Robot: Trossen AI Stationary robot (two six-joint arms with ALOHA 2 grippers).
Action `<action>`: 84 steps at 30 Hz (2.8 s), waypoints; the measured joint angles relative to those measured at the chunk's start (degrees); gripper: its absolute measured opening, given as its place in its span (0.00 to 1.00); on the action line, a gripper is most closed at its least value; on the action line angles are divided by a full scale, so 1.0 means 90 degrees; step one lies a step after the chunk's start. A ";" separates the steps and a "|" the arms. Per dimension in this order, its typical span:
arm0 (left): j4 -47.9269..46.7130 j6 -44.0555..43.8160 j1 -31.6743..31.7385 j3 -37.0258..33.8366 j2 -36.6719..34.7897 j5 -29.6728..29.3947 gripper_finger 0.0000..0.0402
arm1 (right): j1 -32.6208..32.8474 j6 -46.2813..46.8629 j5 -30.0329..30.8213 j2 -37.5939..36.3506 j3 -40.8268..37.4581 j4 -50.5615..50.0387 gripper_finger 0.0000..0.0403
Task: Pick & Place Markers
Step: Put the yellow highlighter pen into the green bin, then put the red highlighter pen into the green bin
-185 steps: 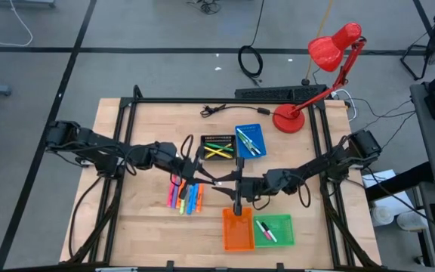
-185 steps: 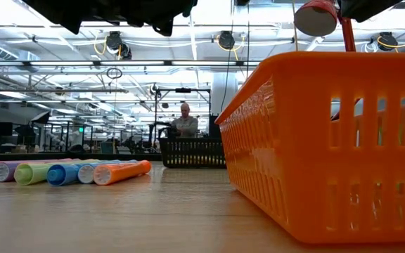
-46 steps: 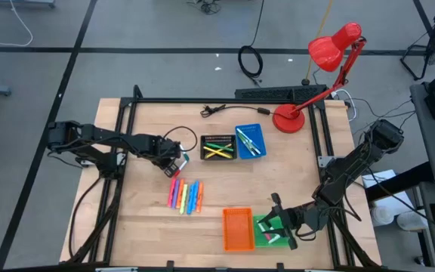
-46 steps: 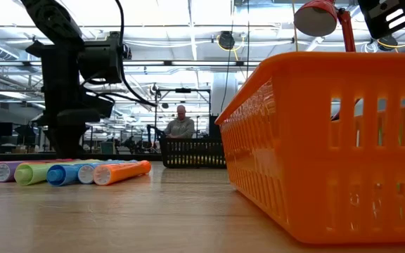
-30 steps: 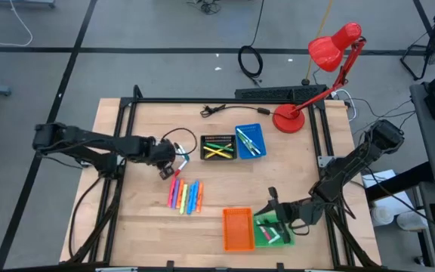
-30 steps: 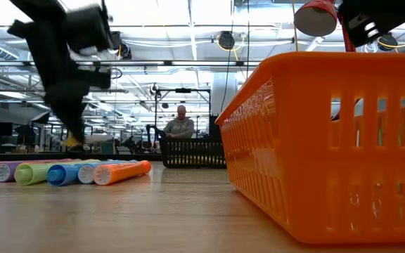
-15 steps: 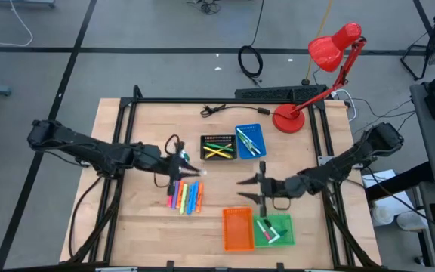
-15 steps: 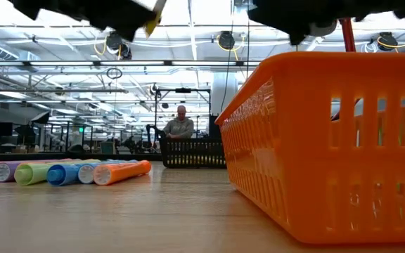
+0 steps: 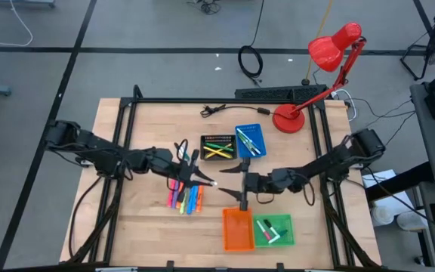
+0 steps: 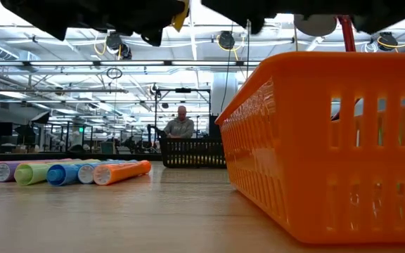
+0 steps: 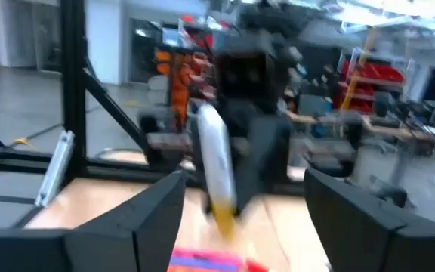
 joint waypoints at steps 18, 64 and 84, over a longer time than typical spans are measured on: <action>-0.0074 -0.0030 0.0024 0.0000 0.0005 0.0113 0.08 | -0.0196 -0.0688 -0.0733 0.0752 0.0733 0.0004 0.40; -0.3540 -0.0891 0.0017 0.0010 -0.1936 -0.2390 0.56 | 0.3325 0.3077 -0.0411 -0.1265 -0.0190 -0.4986 0.09; -0.3781 -0.0991 0.0017 0.0010 -0.1938 -0.2392 0.56 | 0.3087 0.3306 -0.0055 -0.1453 -0.0921 -0.4289 0.17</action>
